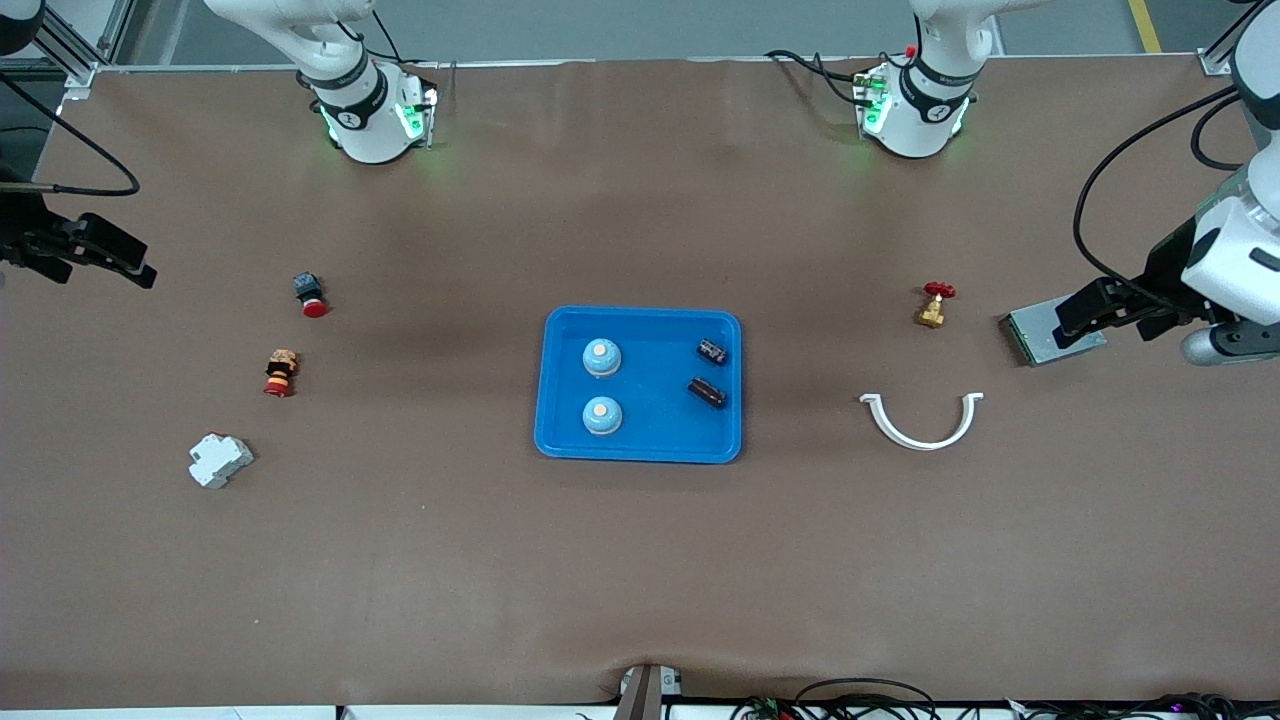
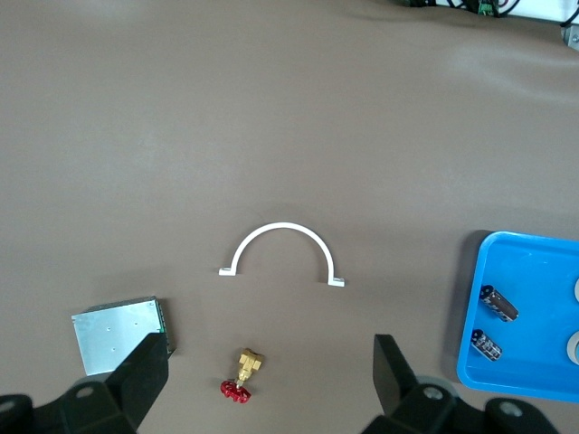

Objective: Place electrolytic capacitor and blue bell in tray

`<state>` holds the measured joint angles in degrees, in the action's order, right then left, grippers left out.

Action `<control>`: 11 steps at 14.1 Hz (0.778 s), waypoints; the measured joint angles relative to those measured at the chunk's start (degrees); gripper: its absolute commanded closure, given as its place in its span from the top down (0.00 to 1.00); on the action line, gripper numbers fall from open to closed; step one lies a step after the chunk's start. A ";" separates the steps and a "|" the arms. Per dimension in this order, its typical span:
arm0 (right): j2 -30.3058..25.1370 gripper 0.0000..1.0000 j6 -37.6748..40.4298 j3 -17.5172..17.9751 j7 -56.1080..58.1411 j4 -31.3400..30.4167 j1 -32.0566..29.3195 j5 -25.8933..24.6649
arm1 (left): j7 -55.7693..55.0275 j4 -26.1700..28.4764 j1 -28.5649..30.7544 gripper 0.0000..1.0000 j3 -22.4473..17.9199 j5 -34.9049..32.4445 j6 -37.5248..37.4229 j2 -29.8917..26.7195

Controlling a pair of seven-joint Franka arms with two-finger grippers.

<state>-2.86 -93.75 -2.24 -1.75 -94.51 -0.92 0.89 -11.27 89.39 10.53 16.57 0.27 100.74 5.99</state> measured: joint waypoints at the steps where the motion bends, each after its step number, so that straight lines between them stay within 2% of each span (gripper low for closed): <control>1: 0.00 1.00 0.00 -0.01 0.00 0.09 -0.06 0.00 | 0.00 -0.12 -0.51 1.00 -0.23 0.00 0.00 0.24; 3: 0.10 1.00 0.00 -0.07 0.00 0.09 -0.21 0.00 | -0.02 -0.39 -3.88 1.00 -2.86 0.00 0.00 0.30; 6: 0.35 1.00 -0.14 -0.17 0.00 0.09 -0.24 0.00 | -0.08 -0.92 -9.93 1.00 -10.01 0.00 -0.17 0.28; 11: 1.24 1.00 -0.91 -0.26 -0.01 0.09 -0.27 0.00 | -0.04 -0.92 -10.26 1.00 -11.30 0.00 -0.54 0.32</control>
<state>-1.62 -94.66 -2.50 -1.75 -94.42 -1.19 0.89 -11.31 88.46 0.27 5.26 0.28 100.20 6.31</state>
